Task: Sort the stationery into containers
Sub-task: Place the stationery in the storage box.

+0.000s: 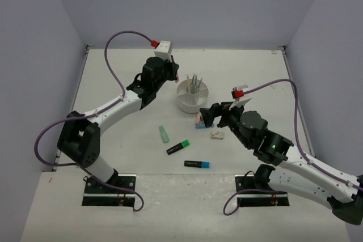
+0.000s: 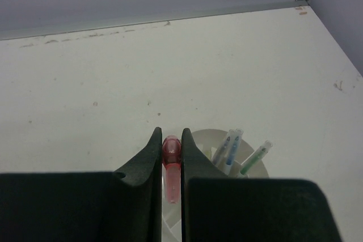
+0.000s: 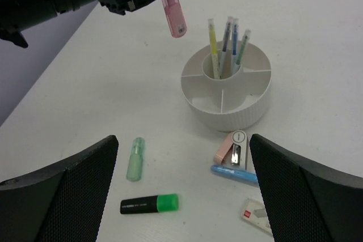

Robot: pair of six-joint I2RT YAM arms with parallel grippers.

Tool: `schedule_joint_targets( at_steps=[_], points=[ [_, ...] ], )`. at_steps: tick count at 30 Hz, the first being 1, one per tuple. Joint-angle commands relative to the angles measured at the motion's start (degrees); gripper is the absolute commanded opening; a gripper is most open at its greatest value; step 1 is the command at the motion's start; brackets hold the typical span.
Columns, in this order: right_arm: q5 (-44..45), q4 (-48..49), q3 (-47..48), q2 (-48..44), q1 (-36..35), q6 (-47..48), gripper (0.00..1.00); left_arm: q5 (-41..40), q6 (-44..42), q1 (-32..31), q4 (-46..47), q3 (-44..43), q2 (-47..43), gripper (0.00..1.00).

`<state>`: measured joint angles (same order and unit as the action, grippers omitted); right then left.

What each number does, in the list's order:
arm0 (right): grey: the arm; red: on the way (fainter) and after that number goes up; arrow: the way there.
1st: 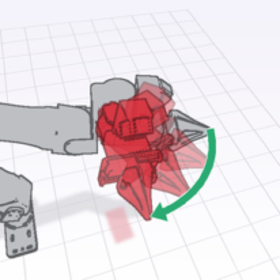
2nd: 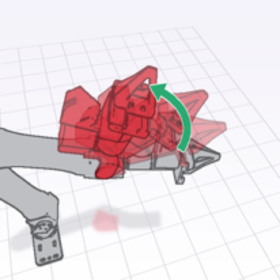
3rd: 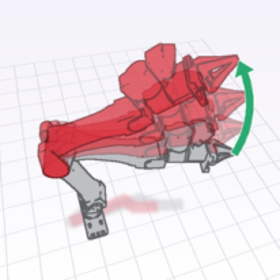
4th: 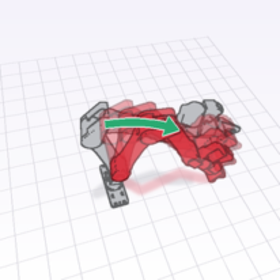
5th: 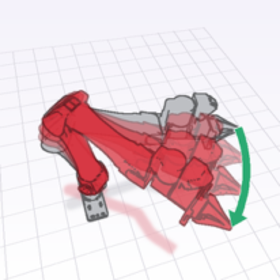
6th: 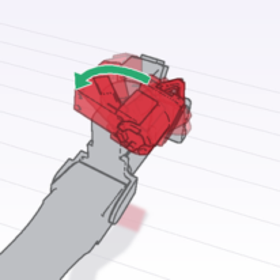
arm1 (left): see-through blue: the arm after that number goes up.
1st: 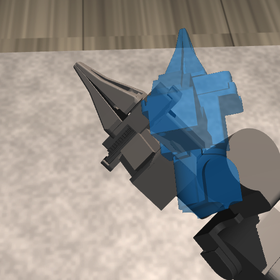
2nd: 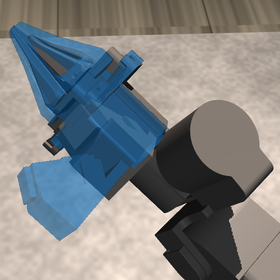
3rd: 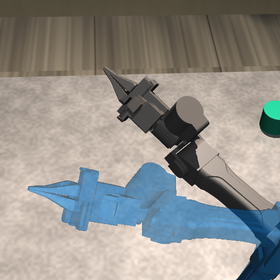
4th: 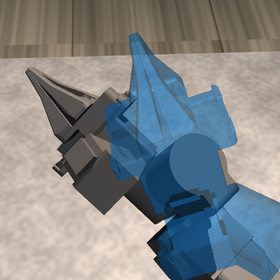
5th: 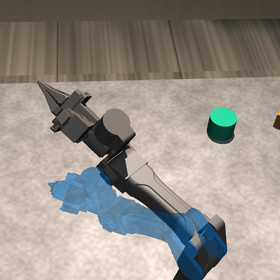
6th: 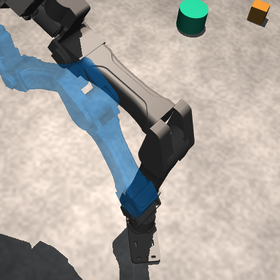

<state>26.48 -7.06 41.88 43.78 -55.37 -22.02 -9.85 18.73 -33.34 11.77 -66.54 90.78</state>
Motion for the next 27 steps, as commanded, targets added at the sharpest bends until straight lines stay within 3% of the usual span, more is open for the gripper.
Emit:
schedule_joint_targets(
  at_steps=[1, 9, 27],
  points=[
    [3.29, -3.1, -3.3, -2.61, 0.04, -1.42, 0.99, 5.45, -2.68, -0.24, 4.1, -6.17, 4.65, 0.0],
    [2.6, -3.22, -2.86, -2.91, 1.68, 0.13, 0.99, 5.71, -5.74, -0.41, -4.65, -12.39, 13.37, 0.0],
    [-0.27, -3.22, -1.02, -0.55, 2.55, 0.93, 0.99, 8.09, -9.71, -0.33, -21.1, -18.77, 18.71, 0.0]
  ],
)
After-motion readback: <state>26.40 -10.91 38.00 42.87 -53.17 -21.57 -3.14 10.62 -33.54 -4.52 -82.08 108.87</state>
